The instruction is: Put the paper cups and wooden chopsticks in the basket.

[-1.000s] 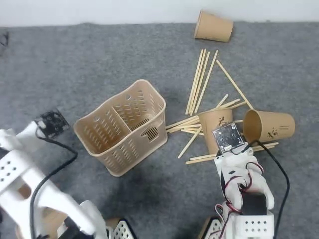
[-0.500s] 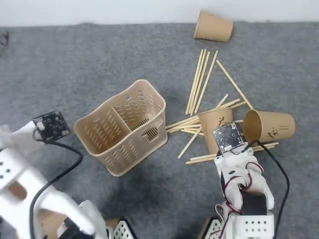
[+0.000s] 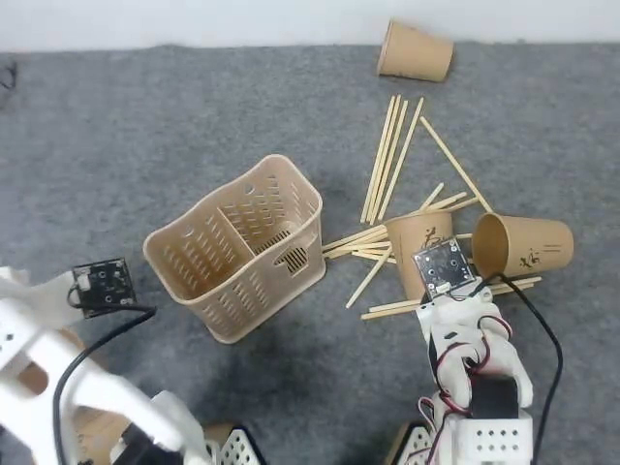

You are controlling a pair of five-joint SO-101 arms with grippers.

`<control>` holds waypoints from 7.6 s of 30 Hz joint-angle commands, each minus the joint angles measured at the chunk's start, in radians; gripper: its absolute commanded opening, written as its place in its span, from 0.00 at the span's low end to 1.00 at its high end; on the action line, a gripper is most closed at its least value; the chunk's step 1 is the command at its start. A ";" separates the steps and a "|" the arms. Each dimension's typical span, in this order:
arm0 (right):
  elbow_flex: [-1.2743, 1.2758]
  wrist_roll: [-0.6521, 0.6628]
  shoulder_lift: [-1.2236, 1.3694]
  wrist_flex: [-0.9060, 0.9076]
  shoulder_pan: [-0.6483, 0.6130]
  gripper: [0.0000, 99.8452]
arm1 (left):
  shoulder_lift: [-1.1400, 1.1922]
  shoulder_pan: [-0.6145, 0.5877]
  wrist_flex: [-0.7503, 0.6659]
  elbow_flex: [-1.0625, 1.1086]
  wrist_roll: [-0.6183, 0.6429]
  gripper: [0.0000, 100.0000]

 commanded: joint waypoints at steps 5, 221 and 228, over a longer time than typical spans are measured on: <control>0.015 0.037 0.004 -0.013 0.001 0.01 | 0.000 0.018 -0.204 0.163 -0.018 0.19; -0.856 -0.094 0.814 -0.240 -0.467 0.01 | -0.178 -0.904 -0.328 0.423 0.753 0.20; -0.855 -0.094 0.812 -0.239 -0.467 0.01 | -0.184 -0.784 -0.339 0.555 0.769 0.20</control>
